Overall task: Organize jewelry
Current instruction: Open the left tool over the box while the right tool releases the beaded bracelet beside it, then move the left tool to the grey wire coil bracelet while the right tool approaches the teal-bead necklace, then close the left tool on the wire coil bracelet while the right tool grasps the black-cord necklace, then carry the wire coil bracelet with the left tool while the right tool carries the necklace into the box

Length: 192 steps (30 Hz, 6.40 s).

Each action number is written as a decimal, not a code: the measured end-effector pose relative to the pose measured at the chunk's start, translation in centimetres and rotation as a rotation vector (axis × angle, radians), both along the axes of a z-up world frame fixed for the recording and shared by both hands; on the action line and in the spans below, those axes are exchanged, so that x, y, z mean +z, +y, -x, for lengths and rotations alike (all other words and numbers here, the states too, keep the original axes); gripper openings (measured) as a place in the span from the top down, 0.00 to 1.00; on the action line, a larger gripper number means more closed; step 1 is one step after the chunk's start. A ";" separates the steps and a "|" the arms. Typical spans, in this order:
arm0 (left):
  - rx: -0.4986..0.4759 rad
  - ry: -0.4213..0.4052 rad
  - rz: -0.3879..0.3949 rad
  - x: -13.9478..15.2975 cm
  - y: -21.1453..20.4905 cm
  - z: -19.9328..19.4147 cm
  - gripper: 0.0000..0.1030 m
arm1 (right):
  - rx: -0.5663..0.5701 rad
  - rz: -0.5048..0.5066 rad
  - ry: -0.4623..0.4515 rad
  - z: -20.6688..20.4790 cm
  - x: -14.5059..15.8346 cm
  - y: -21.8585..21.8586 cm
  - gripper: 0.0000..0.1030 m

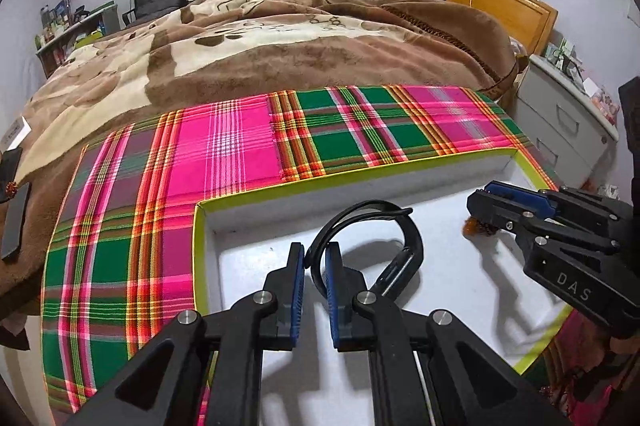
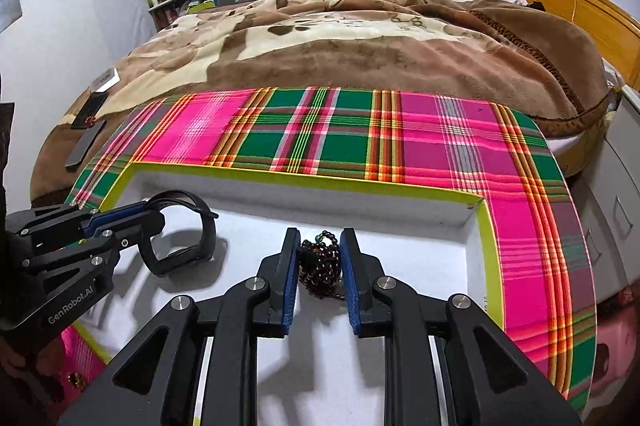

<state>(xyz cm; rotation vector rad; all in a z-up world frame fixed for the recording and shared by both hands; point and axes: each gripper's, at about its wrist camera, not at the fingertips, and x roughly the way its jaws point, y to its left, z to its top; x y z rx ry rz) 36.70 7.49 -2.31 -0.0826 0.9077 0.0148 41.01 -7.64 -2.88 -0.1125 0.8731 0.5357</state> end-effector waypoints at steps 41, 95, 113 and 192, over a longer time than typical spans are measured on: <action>-0.068 -0.299 -0.007 5.8 -4.2 23.5 0.88 | -0.030 -0.159 -0.169 22.6 5.1 -9.3 0.64; -0.224 -0.081 -0.018 -1.5 -8.4 27.5 0.79 | -0.034 -0.053 -0.112 22.5 0.8 -8.3 0.64; -0.208 -0.084 -0.007 -1.5 -8.1 26.6 0.79 | 0.033 0.050 -0.055 19.0 -1.5 -5.7 0.77; -0.069 -0.189 0.037 5.1 -2.2 16.0 0.97 | 0.012 -0.078 -0.162 15.3 4.9 -5.9 0.85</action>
